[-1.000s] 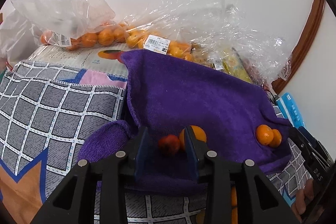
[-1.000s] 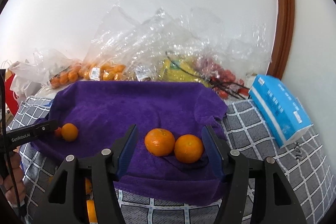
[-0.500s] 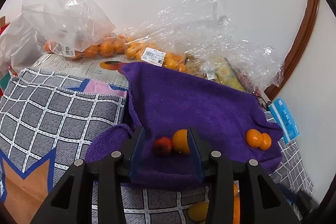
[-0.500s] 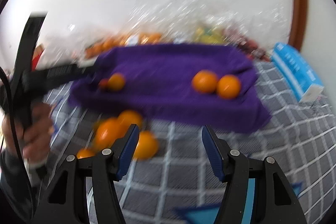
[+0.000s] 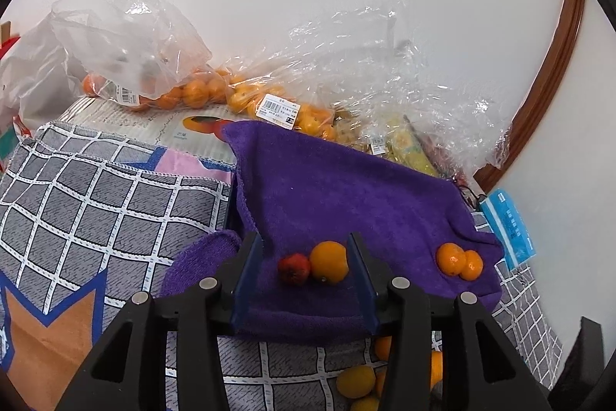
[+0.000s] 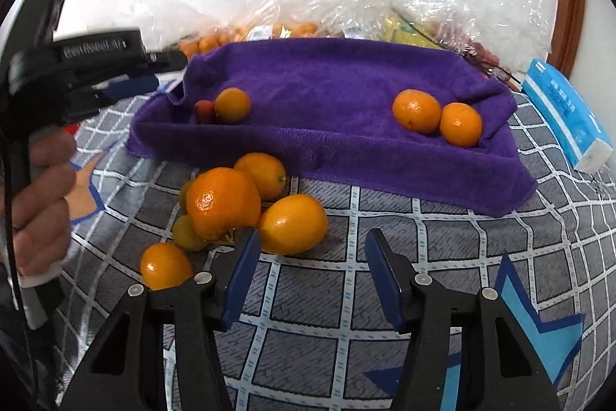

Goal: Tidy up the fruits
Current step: 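Grasp the yellow oval mango with the right gripper while the left gripper withdraws, then grasp a large orange with the left gripper while the right gripper holds the mango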

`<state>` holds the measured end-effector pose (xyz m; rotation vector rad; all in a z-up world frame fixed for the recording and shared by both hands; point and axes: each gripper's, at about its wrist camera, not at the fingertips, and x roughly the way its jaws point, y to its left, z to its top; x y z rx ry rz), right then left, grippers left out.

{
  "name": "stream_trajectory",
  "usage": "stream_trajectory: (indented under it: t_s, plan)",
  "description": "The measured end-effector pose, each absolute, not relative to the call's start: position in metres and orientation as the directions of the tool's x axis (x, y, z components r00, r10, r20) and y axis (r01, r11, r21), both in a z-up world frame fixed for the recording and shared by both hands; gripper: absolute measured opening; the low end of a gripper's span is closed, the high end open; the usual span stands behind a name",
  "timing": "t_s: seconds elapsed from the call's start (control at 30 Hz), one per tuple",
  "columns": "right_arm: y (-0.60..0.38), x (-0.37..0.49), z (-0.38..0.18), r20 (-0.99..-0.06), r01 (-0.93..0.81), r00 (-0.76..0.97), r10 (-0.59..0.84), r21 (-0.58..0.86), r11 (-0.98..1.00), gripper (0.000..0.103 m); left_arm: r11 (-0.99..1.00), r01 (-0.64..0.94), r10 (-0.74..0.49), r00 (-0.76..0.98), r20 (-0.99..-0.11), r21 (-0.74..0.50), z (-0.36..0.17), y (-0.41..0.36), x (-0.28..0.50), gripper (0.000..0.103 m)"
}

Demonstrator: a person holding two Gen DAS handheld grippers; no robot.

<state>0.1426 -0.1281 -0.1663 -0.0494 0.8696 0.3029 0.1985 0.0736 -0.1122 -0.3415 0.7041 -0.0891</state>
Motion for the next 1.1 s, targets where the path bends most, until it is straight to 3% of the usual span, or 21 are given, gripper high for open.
stream_trajectory:
  t_s: [0.2, 0.3, 0.67, 1.1]
  plan:
    - [-0.121, 0.154, -0.173, -0.782, -0.276, 0.583, 0.222, 0.067, 0.959, 0.056, 0.943, -0.019, -0.202, 0.761, -0.617, -0.332, -0.111, 0.070, 0.197, 0.044]
    - [-0.118, 0.153, -0.172, -0.786, -0.293, 0.584, 0.204, 0.031, 0.956, 0.041, 0.945, -0.012, -0.204, 0.756, -0.621, -0.326, -0.112, 0.067, 0.197, 0.044]
    - [-0.176, 0.127, -0.153, -0.735, -0.177, 0.654, 0.178, 0.080, 0.981, 0.041, 0.954, 0.034, -0.225, 0.741, -0.633, -0.299, -0.101, 0.059, 0.177, 0.044]
    - [-0.215, 0.104, -0.166, -0.728, -0.077, 0.672, 0.135, 0.113, 0.991, 0.041, 0.953, 0.139, -0.297, 0.607, -0.737, -0.269, -0.133, 0.017, 0.102, 0.044]
